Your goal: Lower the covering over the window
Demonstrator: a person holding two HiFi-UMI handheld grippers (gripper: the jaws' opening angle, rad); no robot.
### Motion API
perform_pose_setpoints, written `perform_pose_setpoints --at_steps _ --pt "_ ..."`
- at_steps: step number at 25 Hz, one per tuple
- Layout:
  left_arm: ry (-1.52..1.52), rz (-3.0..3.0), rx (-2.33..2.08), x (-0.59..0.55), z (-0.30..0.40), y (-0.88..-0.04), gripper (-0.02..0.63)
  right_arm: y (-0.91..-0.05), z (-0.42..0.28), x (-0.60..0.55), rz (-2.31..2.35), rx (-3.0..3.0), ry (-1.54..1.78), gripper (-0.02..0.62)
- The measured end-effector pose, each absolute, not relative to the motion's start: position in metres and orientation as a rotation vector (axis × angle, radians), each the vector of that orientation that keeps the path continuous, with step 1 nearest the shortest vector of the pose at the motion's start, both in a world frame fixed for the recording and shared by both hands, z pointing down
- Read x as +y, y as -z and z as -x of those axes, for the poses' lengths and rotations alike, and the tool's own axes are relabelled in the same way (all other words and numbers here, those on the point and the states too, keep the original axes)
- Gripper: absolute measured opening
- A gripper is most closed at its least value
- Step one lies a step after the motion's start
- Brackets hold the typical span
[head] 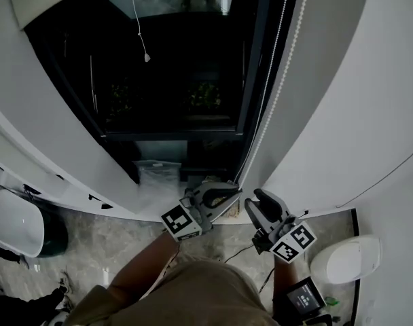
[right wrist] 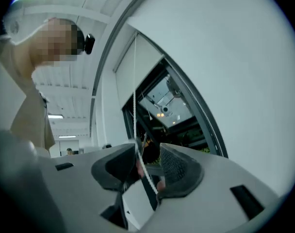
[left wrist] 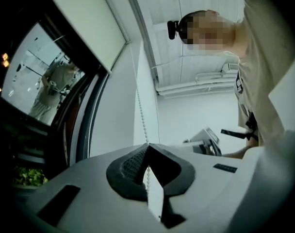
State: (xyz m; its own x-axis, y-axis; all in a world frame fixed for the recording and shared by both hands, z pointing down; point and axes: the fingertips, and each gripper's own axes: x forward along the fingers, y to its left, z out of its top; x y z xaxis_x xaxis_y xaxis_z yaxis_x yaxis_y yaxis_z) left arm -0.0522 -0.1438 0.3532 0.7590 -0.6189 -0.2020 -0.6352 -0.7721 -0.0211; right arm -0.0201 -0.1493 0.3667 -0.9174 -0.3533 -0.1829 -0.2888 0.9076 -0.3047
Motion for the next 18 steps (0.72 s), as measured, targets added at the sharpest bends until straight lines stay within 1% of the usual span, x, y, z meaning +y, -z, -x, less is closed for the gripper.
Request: perform_pose_setpoints --at_steps 2,4,6,8,9,10,11,12,13,14,15,17,18 --pt "-0.167 2.904 1.017 -0.140 0.047 -0.390 0.017 -0.344 0.019 -0.151 0.505 2.795 0.344 0.144" --pt "-0.112 2.953 1.023 -0.134 0.040 -0.423 0.017 -0.331 0.025 -0.148 0.560 2.835 0.213 0.144" --pt "-0.126 2.986 1.023 -0.124 0.034 -0.436 0.017 -0.331 0.033 -0.146 0.628 2.903 0.077 0.141" --pt "-0.136 2.992 1.012 -0.120 0.030 -0.437 0.017 -0.336 0.040 -0.147 0.662 2.943 0.025 0.140" --pt "-0.132 2.986 1.001 -0.120 0.028 -0.435 0.017 -0.337 0.041 -0.148 0.676 2.944 0.036 0.105" --pt "-0.128 2.982 0.990 -0.120 0.026 -0.432 0.017 -0.338 0.042 -0.149 0.686 2.940 0.060 0.034" --pt "-0.132 2.981 0.976 -0.118 0.025 -0.428 0.018 -0.337 0.043 -0.149 0.691 2.934 0.087 0.011" --pt "-0.158 2.980 0.960 -0.115 0.026 -0.423 0.018 -0.337 0.044 -0.148 0.694 2.928 0.106 0.009" --pt "-0.218 2.978 0.948 -0.113 0.030 -0.416 0.034 -0.337 0.044 -0.146 0.696 2.927 0.114 0.008" --pt "-0.308 2.969 0.947 -0.111 0.039 -0.403 0.128 -0.339 0.045 -0.145 0.694 2.932 0.118 0.008" --pt "-0.406 2.946 0.960 -0.113 0.049 -0.384 0.200 -0.345 0.045 -0.146 0.688 2.945 0.133 0.008" --pt "-0.536 2.863 1.007 -0.123 0.064 -0.341 0.204 -0.371 0.047 -0.147 0.669 2.995 0.202 0.006" --pt "-0.547 2.831 1.024 -0.130 0.066 -0.323 0.204 -0.384 0.048 -0.145 0.660 3.021 0.235 0.006"
